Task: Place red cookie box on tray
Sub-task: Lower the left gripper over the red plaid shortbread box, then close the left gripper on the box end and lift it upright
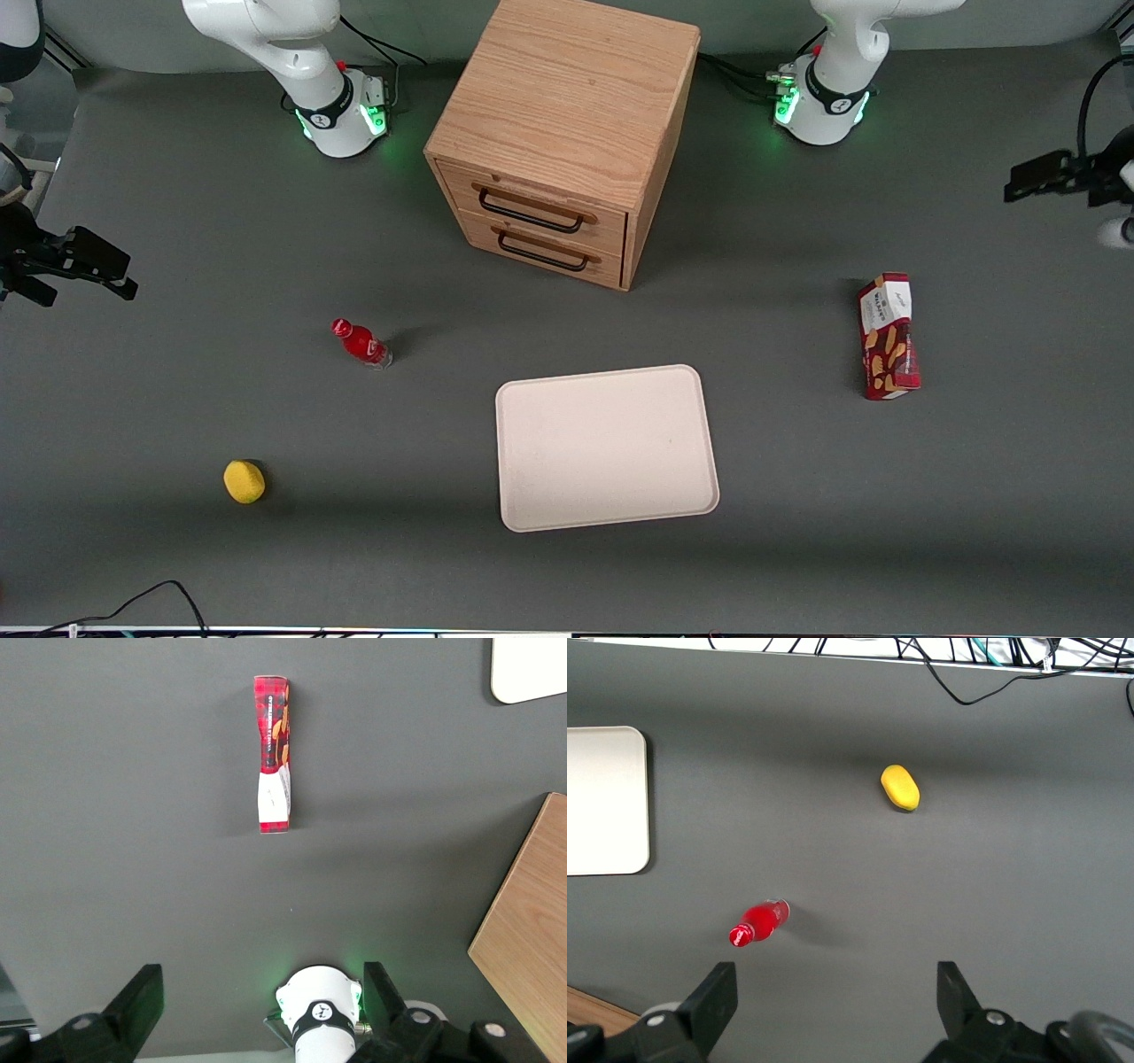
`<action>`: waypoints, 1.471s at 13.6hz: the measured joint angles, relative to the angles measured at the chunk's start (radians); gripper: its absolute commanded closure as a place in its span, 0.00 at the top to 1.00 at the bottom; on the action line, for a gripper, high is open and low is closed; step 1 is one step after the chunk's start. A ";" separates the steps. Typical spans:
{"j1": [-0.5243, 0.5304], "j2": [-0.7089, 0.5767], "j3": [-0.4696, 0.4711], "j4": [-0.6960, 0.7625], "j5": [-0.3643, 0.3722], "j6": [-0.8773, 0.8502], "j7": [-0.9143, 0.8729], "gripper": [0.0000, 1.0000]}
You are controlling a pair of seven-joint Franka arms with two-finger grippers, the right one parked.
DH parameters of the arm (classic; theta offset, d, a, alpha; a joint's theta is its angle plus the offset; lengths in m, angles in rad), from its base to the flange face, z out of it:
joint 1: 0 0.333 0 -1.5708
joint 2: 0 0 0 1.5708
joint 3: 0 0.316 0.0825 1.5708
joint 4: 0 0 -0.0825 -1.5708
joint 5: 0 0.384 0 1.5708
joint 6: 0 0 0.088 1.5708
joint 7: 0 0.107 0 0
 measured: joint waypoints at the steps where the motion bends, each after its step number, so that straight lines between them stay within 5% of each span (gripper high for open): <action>1: -0.001 0.003 -0.004 0.015 0.003 -0.006 0.000 1.00; 7: 0.001 0.059 0.012 -0.061 0.007 0.099 0.001 1.00; 13: 0.006 0.141 0.025 -0.584 0.007 0.811 0.059 1.00; 14: 0.006 0.167 0.025 -0.657 0.007 0.937 0.061 0.65; 15: 0.006 0.198 0.025 -0.709 0.007 1.040 0.063 0.01; 20: 0.007 0.271 0.025 -0.752 -0.030 1.178 0.064 0.00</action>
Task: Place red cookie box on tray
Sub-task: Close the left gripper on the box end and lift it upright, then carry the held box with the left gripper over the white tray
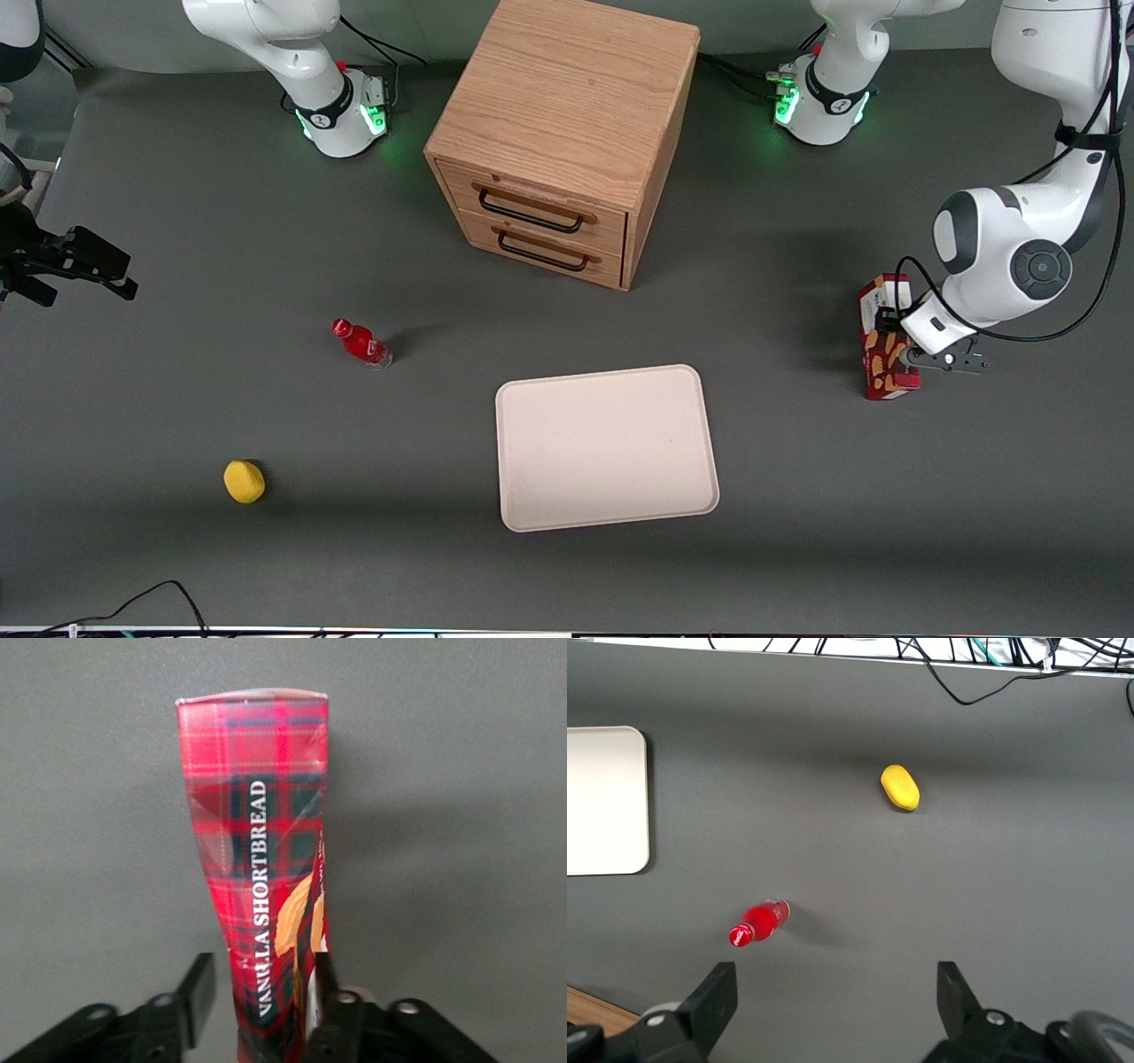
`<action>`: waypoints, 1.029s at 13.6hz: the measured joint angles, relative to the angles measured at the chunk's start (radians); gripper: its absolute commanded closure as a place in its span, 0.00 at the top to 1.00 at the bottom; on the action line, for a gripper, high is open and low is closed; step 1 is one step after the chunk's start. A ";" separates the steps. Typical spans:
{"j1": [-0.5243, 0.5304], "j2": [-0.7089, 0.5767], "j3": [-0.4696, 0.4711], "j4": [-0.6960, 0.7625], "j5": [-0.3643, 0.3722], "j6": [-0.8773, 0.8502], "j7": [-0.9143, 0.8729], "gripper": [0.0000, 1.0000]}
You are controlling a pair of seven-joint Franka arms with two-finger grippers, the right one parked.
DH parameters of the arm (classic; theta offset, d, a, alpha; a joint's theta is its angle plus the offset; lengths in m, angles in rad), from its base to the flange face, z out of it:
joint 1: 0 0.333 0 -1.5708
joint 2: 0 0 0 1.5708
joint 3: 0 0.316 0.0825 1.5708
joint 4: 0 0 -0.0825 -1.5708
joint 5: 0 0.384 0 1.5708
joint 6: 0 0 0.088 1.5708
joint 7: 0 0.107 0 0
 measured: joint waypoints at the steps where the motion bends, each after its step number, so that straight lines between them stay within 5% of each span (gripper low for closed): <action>1: 0.000 -0.002 0.000 0.003 -0.005 0.000 0.000 0.00; 6: 0.000 -0.039 0.000 0.078 -0.042 -0.121 0.000 0.00; 11: -0.001 -0.090 -0.006 0.511 -0.073 -0.646 -0.038 0.00; 14: -0.005 -0.088 -0.073 0.712 -0.113 -0.815 -0.196 0.00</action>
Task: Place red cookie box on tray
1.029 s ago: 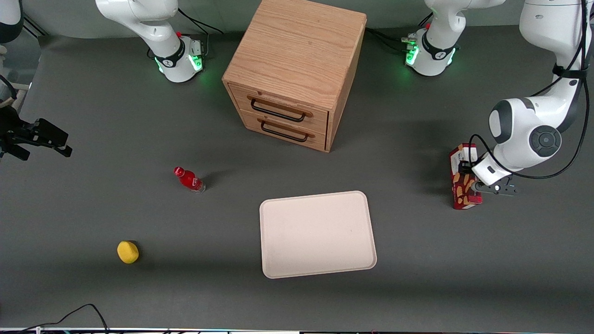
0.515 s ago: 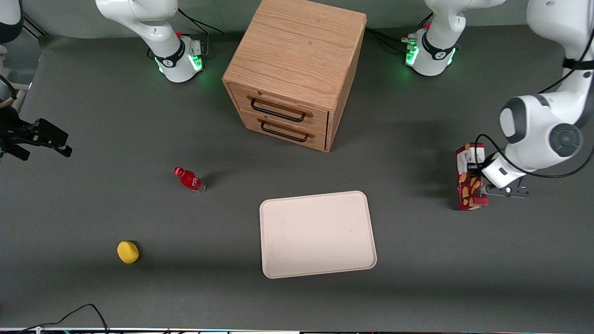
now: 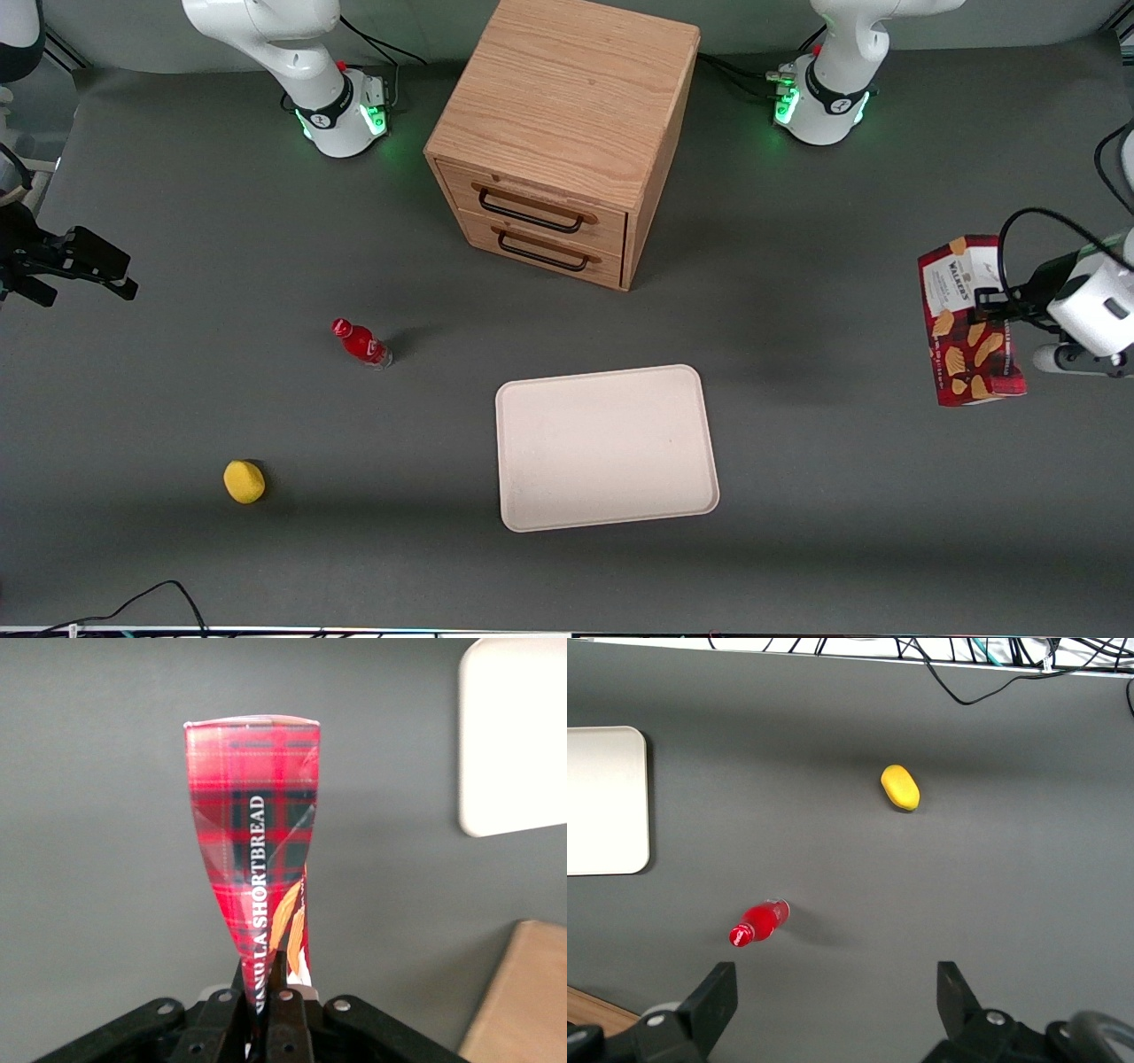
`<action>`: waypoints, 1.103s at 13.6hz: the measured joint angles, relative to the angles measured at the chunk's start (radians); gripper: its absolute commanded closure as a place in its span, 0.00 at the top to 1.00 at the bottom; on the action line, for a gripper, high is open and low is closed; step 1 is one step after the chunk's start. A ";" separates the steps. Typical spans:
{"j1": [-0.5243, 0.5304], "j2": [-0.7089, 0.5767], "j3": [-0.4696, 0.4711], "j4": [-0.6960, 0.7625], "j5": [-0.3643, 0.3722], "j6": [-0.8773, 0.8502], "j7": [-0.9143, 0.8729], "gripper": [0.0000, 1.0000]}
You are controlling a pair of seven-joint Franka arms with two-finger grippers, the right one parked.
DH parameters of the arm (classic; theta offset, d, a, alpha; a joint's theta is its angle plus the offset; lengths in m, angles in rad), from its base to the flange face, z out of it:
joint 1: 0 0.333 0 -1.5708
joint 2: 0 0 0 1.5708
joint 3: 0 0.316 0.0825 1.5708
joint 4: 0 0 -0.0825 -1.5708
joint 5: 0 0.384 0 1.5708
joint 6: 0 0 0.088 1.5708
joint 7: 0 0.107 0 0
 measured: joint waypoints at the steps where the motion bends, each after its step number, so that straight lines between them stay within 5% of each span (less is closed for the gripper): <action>1: -0.002 0.005 -0.052 0.027 -0.003 -0.008 -0.091 0.00; 6: -0.018 0.144 -0.336 0.054 0.010 0.178 -0.511 0.00; 12: -0.034 0.498 -0.465 0.051 0.307 0.618 -0.651 0.00; 14: -0.034 0.563 -0.467 0.051 0.372 0.694 -0.653 0.99; 15: -0.034 0.575 -0.467 0.051 0.384 0.709 -0.653 1.00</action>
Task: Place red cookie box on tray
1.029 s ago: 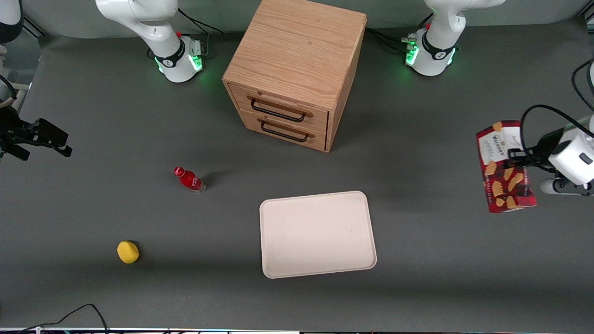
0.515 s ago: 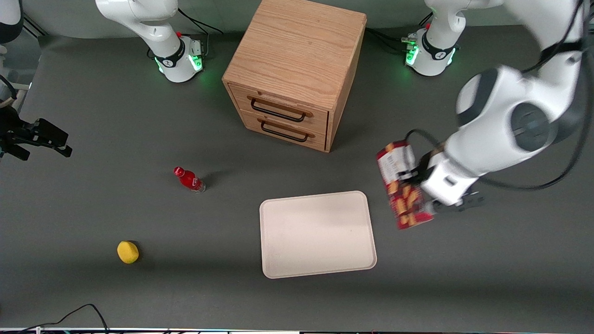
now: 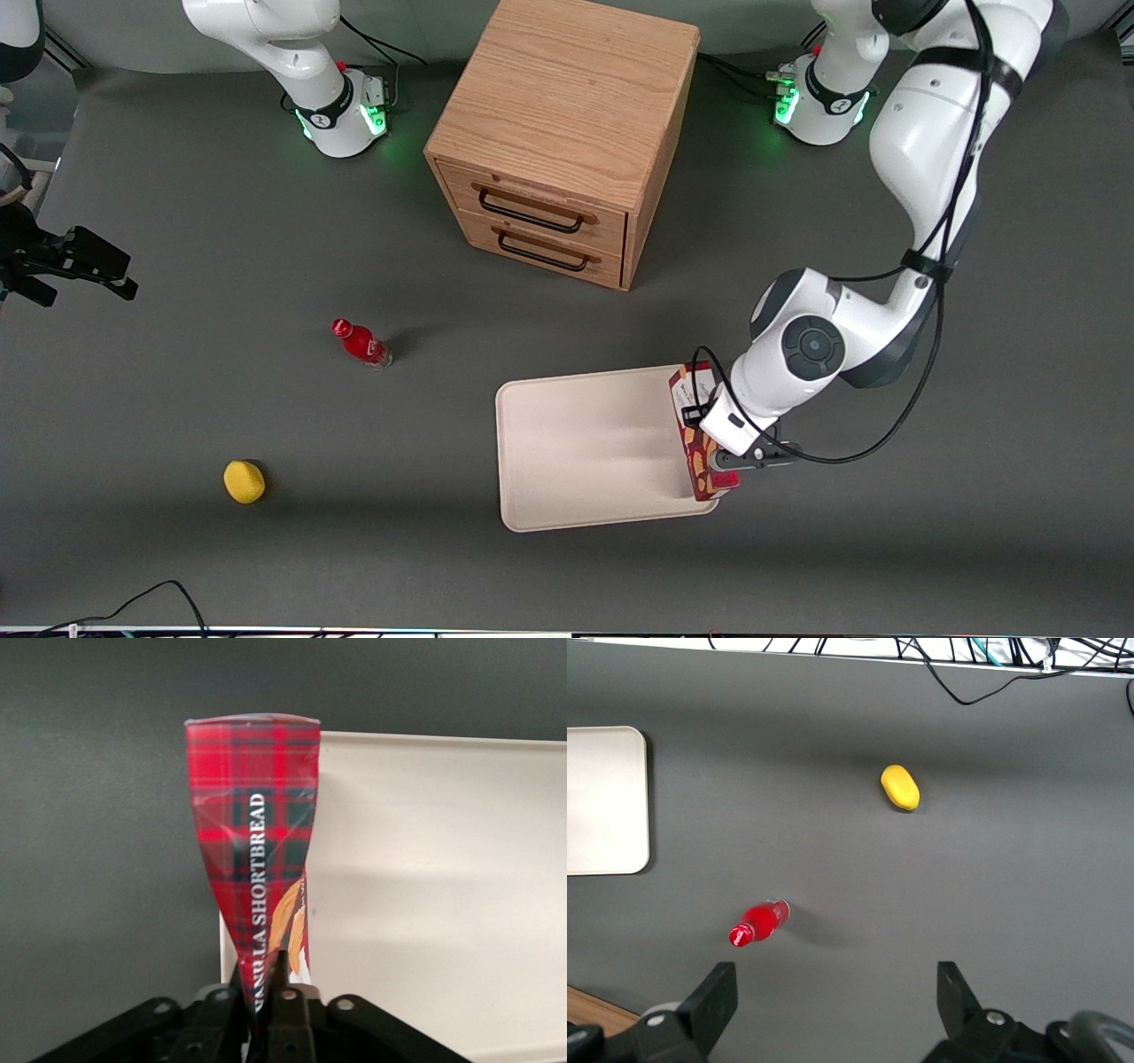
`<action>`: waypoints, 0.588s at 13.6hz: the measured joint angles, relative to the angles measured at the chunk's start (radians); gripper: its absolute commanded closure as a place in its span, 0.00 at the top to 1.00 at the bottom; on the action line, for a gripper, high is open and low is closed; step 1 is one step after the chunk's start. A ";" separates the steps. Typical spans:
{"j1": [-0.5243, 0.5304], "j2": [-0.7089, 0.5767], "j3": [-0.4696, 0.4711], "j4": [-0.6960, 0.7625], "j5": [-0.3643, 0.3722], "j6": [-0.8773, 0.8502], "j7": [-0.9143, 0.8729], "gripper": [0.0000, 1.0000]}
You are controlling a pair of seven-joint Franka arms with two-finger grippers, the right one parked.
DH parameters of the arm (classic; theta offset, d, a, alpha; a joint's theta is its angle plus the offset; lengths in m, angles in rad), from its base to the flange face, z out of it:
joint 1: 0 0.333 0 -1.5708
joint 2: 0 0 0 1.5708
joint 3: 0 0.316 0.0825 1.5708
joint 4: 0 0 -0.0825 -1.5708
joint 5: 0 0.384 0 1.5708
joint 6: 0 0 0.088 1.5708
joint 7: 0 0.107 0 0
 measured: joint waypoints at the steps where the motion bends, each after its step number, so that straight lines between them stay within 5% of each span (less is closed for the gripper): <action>1: 0.001 0.000 0.000 0.001 0.005 0.001 0.000 1.00; 4: 0.008 -0.028 -0.001 0.005 0.006 -0.030 -0.001 1.00; 8: 0.031 -0.153 -0.001 0.036 -0.043 -0.307 0.004 1.00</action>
